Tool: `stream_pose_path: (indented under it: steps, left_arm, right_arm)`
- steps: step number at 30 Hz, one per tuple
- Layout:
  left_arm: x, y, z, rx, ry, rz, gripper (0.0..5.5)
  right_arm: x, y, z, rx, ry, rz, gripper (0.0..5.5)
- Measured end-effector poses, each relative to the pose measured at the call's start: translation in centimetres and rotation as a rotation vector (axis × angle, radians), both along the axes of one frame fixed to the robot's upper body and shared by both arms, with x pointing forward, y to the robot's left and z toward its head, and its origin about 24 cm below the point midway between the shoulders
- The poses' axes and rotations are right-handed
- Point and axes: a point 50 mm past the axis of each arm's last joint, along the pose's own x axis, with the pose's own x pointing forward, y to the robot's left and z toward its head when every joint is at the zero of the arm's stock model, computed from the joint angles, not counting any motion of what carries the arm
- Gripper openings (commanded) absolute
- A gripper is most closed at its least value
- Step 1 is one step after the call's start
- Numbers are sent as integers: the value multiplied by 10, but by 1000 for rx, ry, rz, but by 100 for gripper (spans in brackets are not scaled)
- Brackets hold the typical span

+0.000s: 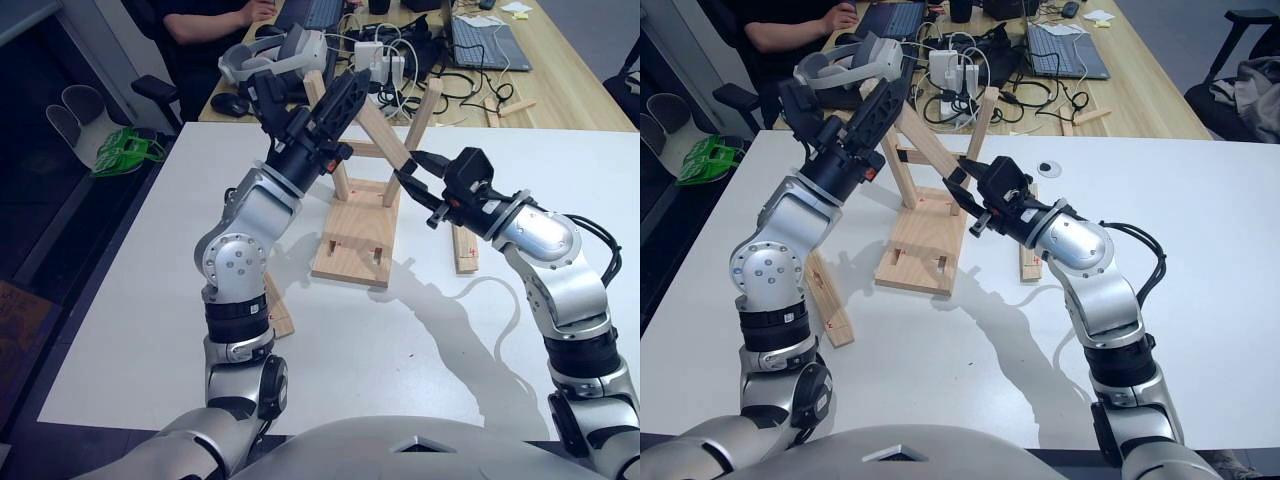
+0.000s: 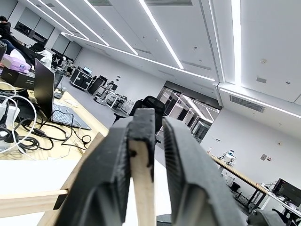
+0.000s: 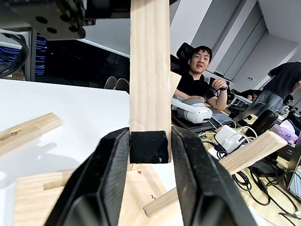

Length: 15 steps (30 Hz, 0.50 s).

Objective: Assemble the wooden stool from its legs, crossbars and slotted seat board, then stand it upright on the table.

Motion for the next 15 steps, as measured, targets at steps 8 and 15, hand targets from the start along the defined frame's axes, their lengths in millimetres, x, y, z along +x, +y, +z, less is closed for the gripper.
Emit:
stream_pose_path:
  steps: [8, 15]
  left_arm:
    - [-1, -1, 0, 4, -4, -7, 41]
    - [0, -2, -1, 3, 22, 6, 41]
  right_arm:
    - [0, -1, 0, -3, 0, -4, 130]
    - [3, -2, -2, -27, -25, -28, 212]
